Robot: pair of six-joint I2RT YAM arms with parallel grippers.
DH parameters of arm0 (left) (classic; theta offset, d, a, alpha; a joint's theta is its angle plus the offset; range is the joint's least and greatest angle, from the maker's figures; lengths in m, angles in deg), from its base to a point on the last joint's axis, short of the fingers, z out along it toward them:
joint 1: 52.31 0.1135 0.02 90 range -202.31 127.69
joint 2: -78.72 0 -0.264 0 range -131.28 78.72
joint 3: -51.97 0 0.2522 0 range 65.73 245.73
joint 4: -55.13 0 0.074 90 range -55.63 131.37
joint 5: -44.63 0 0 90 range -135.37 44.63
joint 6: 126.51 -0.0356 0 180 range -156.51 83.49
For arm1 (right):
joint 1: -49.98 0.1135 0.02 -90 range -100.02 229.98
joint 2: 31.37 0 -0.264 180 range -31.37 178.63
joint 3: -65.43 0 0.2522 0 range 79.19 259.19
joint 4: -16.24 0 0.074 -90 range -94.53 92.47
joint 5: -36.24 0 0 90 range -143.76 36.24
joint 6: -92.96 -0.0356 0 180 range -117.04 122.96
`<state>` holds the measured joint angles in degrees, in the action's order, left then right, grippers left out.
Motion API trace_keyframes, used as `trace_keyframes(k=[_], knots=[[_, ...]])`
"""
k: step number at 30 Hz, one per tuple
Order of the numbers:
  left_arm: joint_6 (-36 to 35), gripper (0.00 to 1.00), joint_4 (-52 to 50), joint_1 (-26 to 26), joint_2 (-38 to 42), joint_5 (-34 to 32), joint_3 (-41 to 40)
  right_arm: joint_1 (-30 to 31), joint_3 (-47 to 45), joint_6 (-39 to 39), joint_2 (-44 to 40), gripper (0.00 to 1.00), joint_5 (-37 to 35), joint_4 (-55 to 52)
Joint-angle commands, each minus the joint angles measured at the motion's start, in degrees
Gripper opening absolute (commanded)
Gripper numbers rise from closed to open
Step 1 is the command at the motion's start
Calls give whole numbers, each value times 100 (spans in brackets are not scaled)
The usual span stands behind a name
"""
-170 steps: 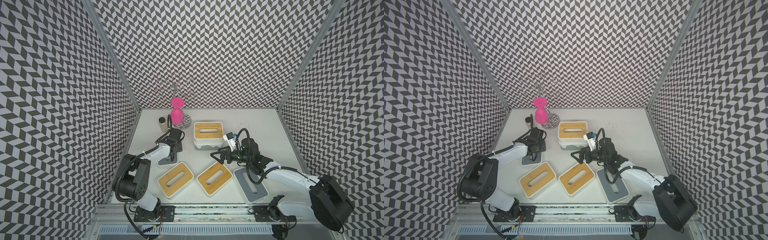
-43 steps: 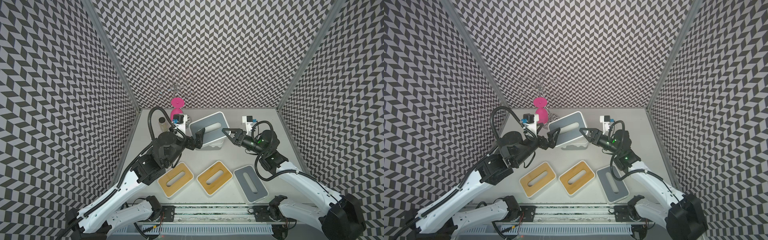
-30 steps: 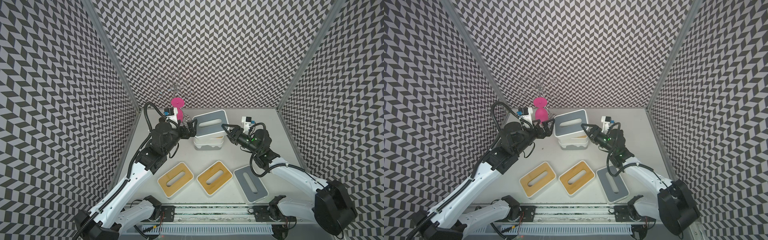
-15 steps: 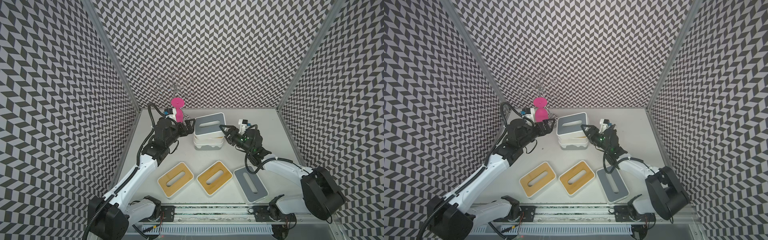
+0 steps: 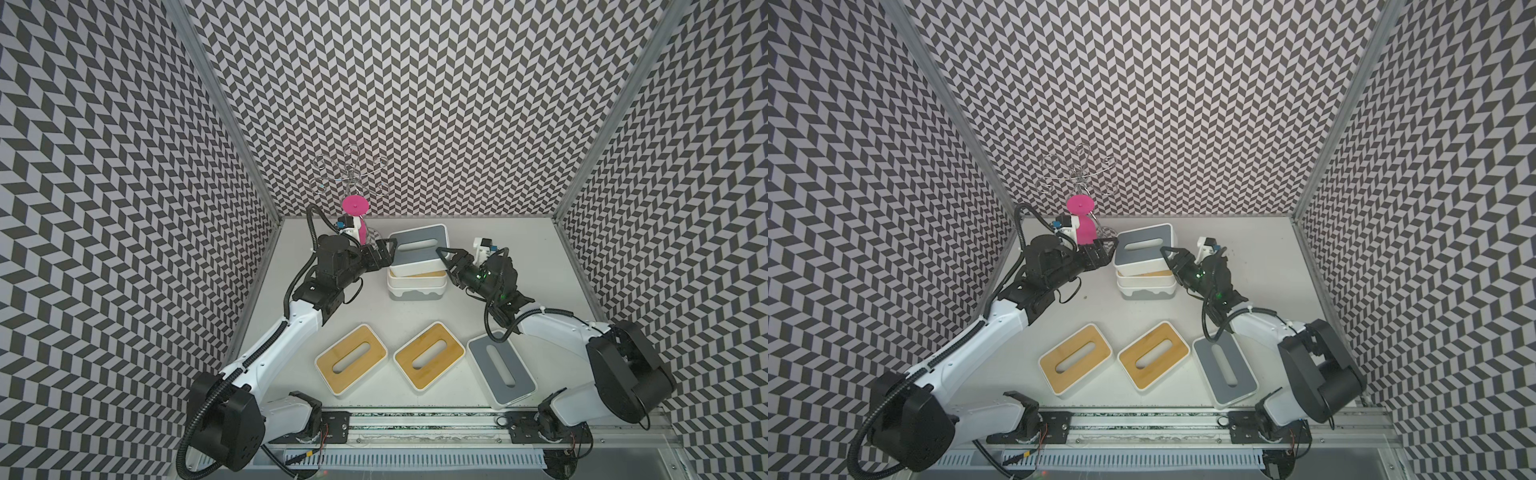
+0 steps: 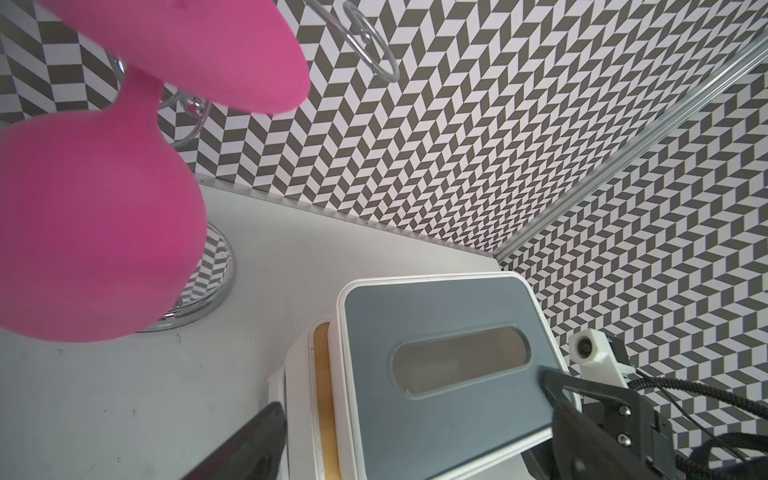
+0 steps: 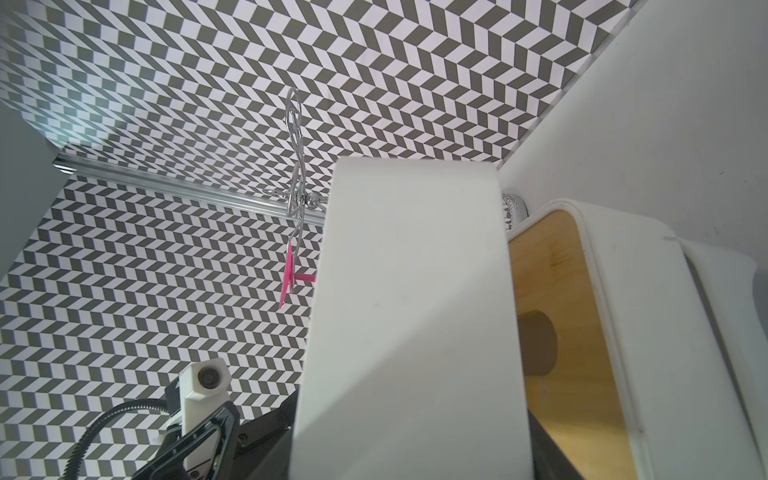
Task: Stack the tissue boxes
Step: Place the tissue box at the tissue box.
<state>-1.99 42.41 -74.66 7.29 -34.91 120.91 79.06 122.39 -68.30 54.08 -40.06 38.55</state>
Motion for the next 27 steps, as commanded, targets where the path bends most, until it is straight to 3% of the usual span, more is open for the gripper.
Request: trace_keyframes(k=[1, 15, 27], knots=[[78, 99, 161, 47, -120, 126, 8, 20, 289, -127, 25, 38, -31, 508], [65, 85, 58, 35, -622, 290, 128, 22, 553, 419, 96, 72, -8, -408], [-50, 75, -60, -38, -1081, 143, 327, 8, 735, 1039, -54, 86, -198, -1171]])
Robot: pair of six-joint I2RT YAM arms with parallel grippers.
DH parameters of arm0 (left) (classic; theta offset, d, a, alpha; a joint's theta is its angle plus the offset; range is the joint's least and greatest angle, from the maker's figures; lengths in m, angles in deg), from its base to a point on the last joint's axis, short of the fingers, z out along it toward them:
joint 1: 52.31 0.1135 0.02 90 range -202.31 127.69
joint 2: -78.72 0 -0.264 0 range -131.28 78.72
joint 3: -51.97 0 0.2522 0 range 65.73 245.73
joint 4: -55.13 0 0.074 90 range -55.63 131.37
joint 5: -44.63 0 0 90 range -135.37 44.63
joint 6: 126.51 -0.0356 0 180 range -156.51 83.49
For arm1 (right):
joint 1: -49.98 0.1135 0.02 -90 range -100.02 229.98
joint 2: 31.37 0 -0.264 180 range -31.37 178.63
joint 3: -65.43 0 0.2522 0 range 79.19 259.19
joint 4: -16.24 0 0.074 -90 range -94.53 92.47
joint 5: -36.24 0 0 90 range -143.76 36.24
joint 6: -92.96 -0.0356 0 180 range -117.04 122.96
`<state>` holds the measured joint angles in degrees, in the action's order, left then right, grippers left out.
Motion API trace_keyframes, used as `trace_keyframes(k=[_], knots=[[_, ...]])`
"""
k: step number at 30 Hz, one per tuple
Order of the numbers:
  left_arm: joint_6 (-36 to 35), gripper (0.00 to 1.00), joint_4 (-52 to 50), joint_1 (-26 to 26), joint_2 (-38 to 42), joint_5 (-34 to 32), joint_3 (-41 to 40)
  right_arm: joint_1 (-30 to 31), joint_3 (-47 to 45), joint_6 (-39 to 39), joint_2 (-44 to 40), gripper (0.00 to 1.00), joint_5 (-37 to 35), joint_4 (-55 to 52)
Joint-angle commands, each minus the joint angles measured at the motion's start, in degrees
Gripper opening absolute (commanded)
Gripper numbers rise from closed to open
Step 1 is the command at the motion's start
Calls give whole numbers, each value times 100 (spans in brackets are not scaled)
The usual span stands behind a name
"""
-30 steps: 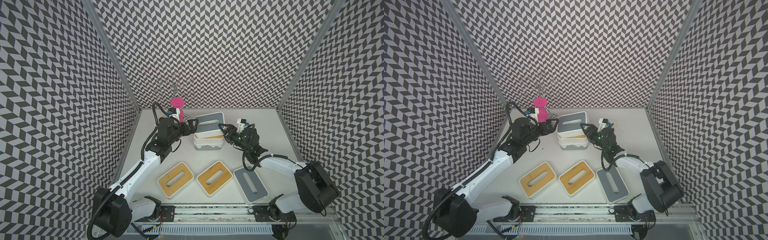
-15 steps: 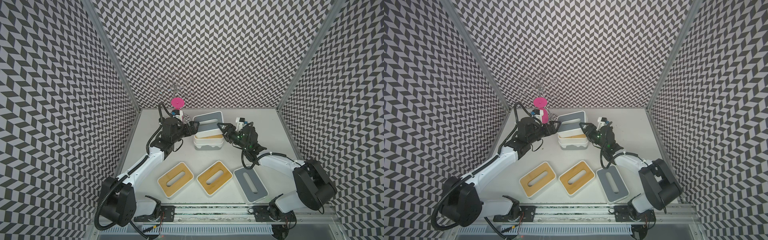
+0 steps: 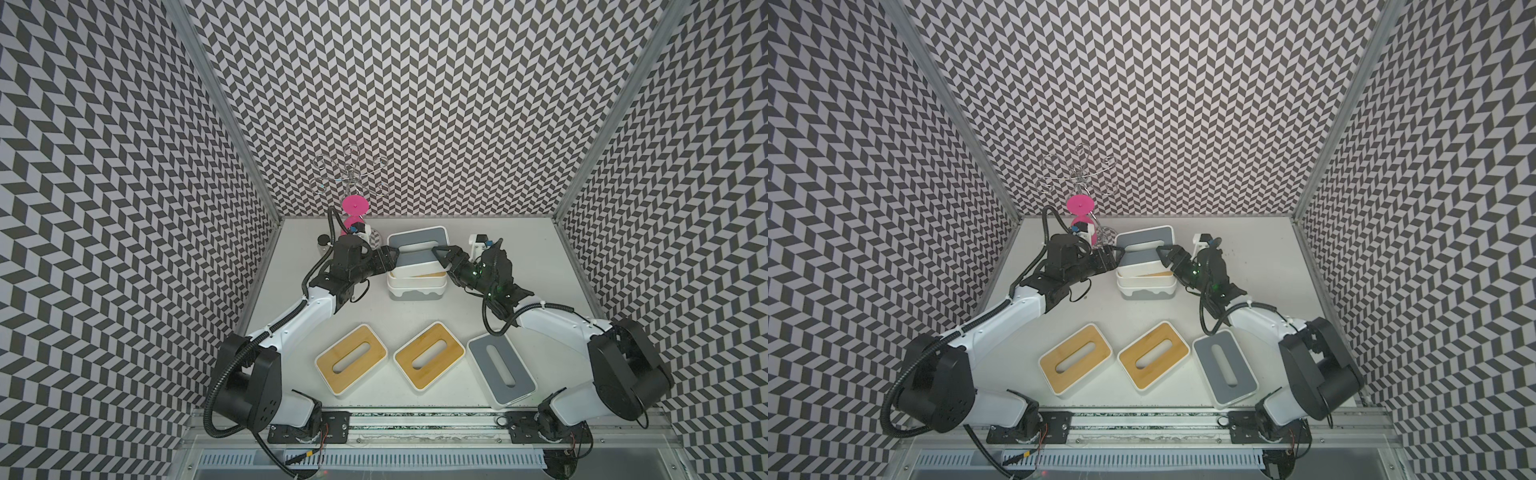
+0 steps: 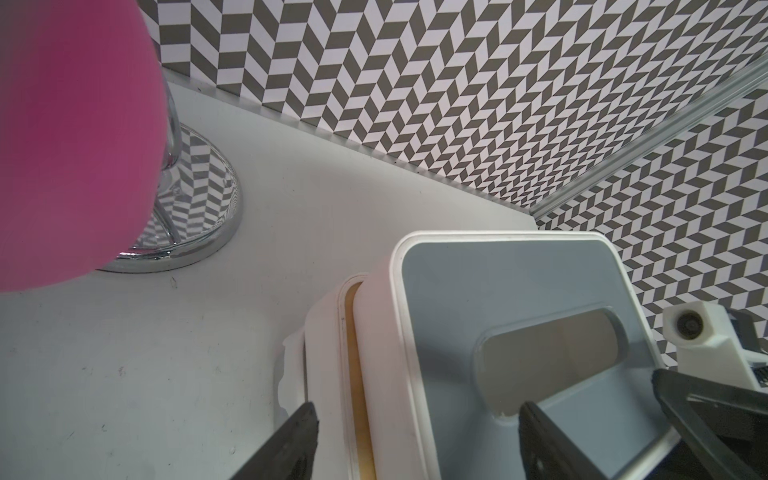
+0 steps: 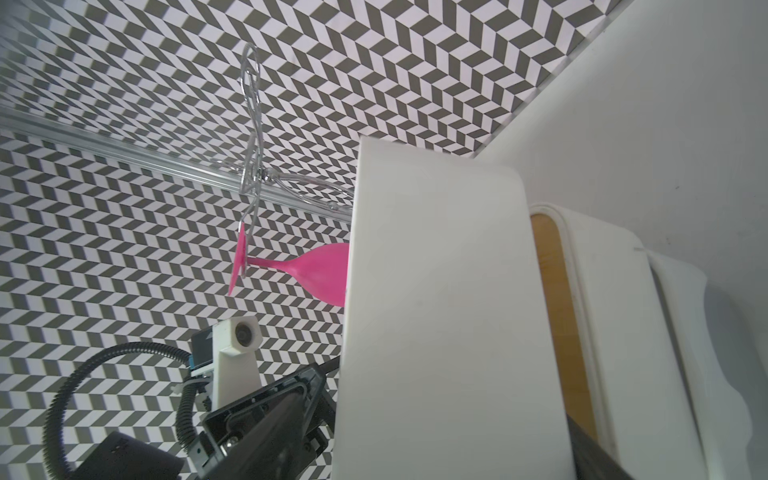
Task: Stack the tissue boxes
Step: Place the tissue box at the tissue box.
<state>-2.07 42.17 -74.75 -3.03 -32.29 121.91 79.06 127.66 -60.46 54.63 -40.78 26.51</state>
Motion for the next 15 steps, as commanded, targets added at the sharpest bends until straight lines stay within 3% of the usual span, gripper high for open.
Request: trace_keyframes(k=[1, 15], knots=[[-35, 74, -37, -31, -59, -156, 227, 11, 211, 277, -113, 87, -136, -8], [-55, 65, -94, -50, -270, -478, 253, -156, 23, 829, -253, 95, -121, -531]])
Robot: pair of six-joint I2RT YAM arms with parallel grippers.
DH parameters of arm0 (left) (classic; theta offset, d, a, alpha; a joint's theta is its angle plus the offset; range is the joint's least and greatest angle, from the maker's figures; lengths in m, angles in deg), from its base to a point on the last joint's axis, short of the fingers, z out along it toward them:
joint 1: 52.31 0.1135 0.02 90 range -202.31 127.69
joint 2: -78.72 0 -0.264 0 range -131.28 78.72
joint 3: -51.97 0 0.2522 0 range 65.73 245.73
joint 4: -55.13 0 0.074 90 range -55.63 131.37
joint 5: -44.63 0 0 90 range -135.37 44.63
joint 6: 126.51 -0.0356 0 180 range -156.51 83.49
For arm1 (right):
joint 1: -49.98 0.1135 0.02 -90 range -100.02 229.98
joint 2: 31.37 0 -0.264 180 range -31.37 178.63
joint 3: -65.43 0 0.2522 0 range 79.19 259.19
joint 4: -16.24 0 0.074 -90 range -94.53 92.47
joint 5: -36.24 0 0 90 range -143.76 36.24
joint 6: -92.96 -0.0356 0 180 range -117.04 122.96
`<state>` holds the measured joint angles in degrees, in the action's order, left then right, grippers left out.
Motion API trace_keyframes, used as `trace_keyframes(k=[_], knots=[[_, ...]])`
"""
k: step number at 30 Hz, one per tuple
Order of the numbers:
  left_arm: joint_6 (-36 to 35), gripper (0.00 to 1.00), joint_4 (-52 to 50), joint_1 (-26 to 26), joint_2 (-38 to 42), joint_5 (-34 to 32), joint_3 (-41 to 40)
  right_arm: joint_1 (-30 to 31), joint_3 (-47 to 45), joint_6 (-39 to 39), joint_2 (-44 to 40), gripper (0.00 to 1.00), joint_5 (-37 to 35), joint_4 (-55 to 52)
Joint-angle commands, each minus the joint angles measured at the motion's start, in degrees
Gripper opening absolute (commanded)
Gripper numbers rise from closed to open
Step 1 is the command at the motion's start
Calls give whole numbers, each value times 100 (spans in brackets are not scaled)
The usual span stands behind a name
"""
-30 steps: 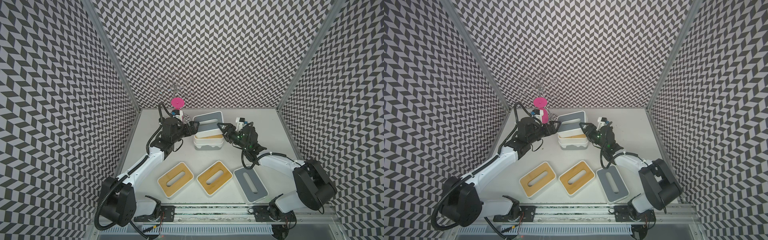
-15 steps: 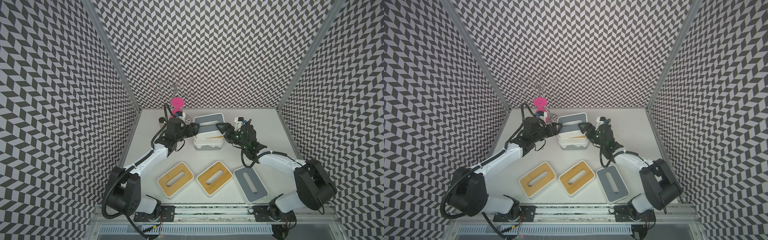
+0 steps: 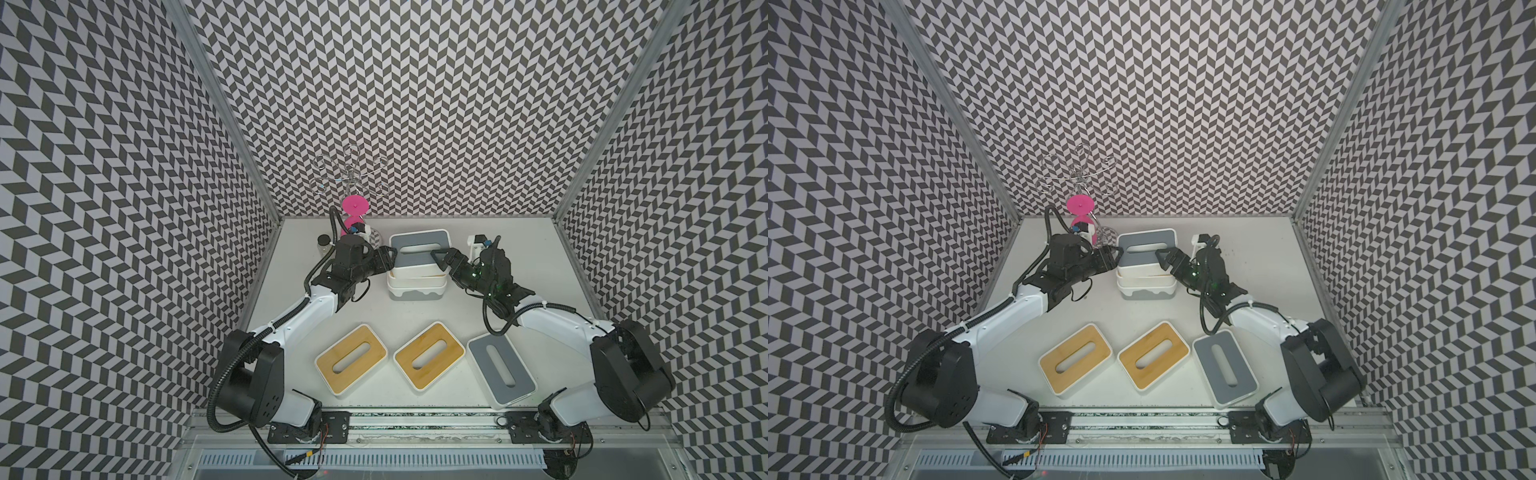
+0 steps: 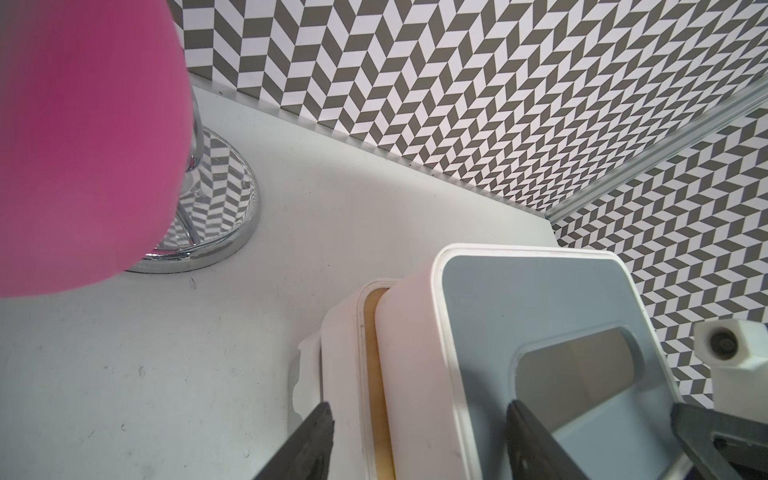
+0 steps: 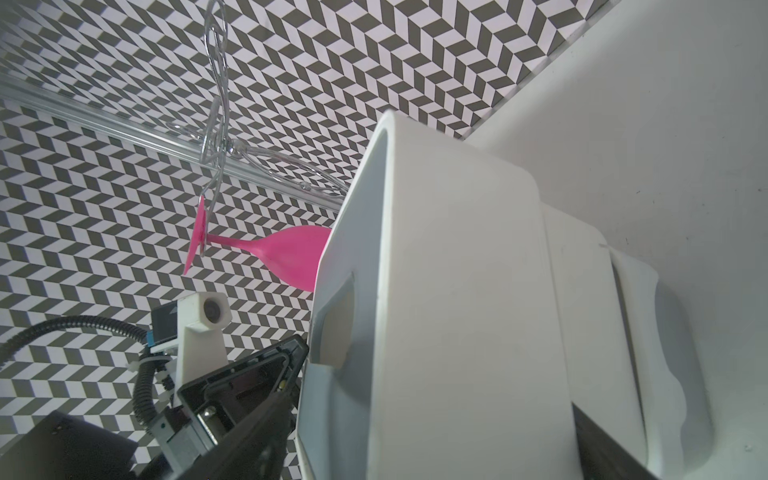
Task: Stack the tissue boxes
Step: Place the tissue box at the tissue box.
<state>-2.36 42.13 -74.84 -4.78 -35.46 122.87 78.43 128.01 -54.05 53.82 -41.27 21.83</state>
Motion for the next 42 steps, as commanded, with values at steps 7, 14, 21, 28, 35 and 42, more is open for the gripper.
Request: trace_keyframes(k=[7, 14, 21, 28, 35, 42], knots=[[104, 63, 181, -69, 77, -215, 26, -230, -151, 357, -331, 97, -46, -243], [130, 63, 319, -254, 236, -56, 161, -409, -524, 502, -818, 98, -185, -59], [136, 68, 125, -398, 484, -234, 284, -480, -366, 1120, -956, 98, 337, 76], [267, 74, -8, -644, 656, -552, 148, -507, -18, 1688, -617, 97, 1200, -175], [371, 76, 50, -660, 567, -544, 43, -507, 143, 1868, -425, 97, 1609, -301], [342, 77, 22, -653, 321, -444, 182, -507, 189, 1968, -368, 97, 1824, -295]])
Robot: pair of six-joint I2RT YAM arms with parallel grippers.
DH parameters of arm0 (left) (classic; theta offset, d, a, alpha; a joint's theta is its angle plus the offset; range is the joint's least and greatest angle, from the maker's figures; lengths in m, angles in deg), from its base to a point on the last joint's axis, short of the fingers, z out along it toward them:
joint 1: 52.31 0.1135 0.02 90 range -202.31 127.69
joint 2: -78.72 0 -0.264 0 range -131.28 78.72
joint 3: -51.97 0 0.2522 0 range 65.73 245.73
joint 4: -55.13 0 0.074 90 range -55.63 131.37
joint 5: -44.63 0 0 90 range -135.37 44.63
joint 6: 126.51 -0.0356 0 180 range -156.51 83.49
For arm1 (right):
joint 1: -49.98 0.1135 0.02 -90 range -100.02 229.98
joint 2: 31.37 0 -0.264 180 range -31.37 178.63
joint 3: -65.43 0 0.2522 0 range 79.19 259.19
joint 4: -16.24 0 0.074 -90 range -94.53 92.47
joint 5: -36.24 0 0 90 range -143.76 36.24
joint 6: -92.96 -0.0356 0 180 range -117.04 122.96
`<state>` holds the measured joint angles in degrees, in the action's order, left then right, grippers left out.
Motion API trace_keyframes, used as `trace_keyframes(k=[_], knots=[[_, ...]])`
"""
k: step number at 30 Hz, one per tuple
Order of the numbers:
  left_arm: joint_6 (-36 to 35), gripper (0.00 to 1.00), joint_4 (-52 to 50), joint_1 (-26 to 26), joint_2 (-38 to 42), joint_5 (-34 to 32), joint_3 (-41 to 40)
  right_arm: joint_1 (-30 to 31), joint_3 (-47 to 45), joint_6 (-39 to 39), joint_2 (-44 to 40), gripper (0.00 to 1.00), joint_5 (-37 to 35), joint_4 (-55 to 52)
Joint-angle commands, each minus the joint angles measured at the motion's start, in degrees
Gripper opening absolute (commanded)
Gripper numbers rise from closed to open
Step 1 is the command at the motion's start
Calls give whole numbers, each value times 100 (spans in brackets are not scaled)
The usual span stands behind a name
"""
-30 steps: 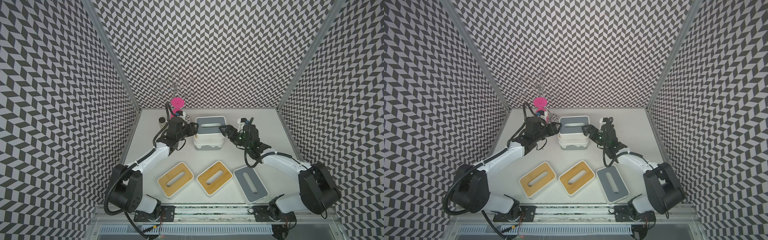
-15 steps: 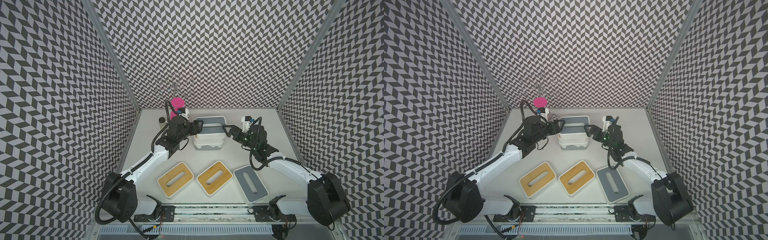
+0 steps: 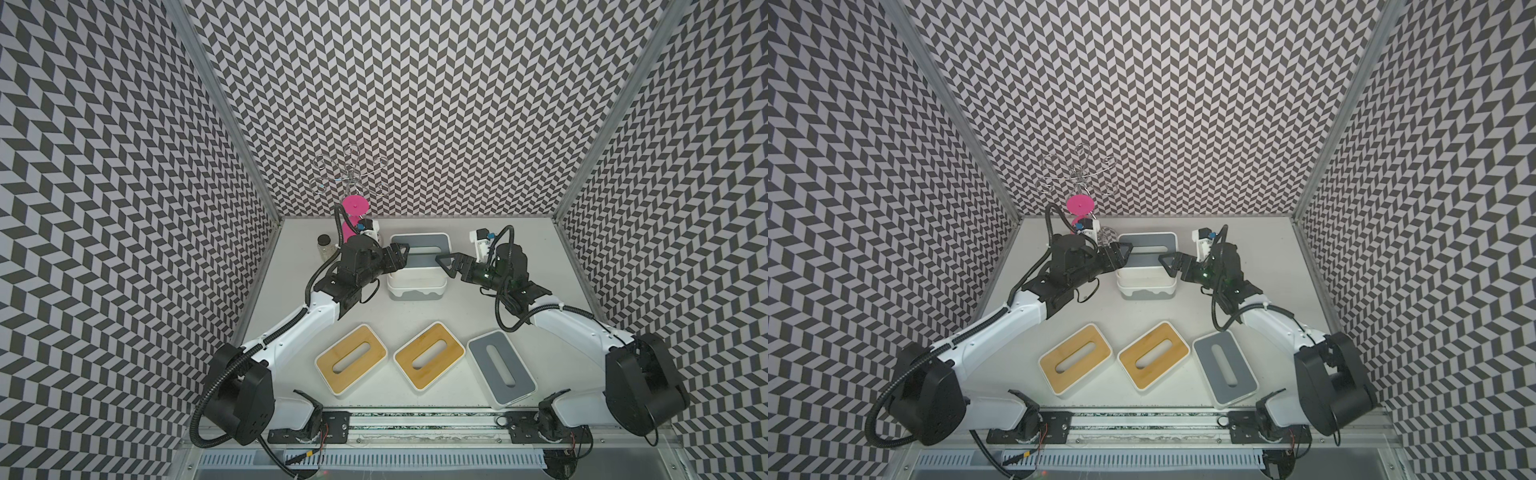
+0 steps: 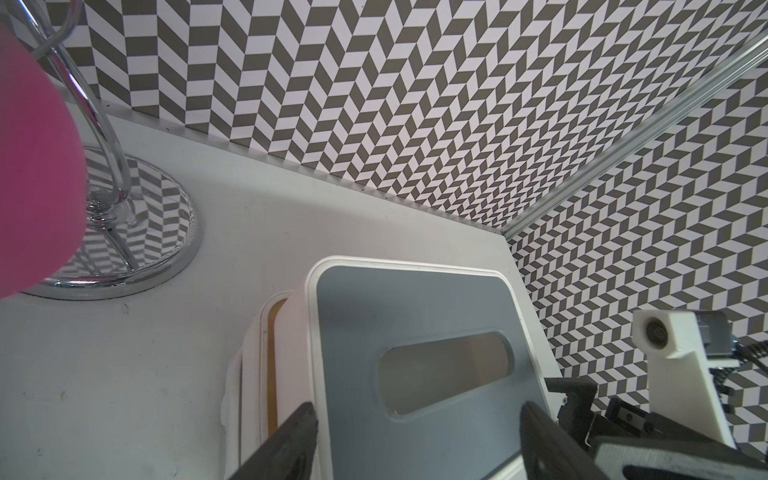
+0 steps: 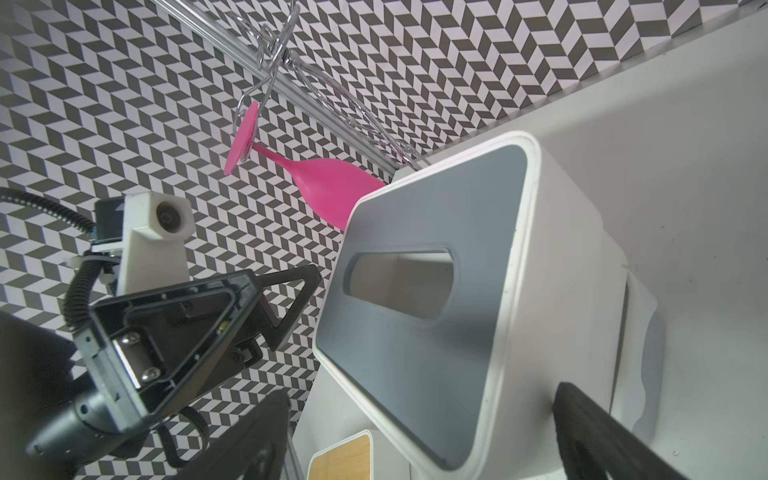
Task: Stack the tissue boxes
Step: Place the tissue box at the tissue box.
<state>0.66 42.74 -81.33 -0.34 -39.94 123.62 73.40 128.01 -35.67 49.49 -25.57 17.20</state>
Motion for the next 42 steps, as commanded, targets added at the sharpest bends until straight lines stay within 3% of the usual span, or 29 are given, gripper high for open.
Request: trace_keyframes(k=[1, 42], knots=[[34, 78, -25, -1, -171, 35, 117, 5, 195, 144, 85, 97, 284, 163], [-205, 77, 24, -124, -312, 45, 364, 143, 966, 301, 579, 97, 411, -107]])
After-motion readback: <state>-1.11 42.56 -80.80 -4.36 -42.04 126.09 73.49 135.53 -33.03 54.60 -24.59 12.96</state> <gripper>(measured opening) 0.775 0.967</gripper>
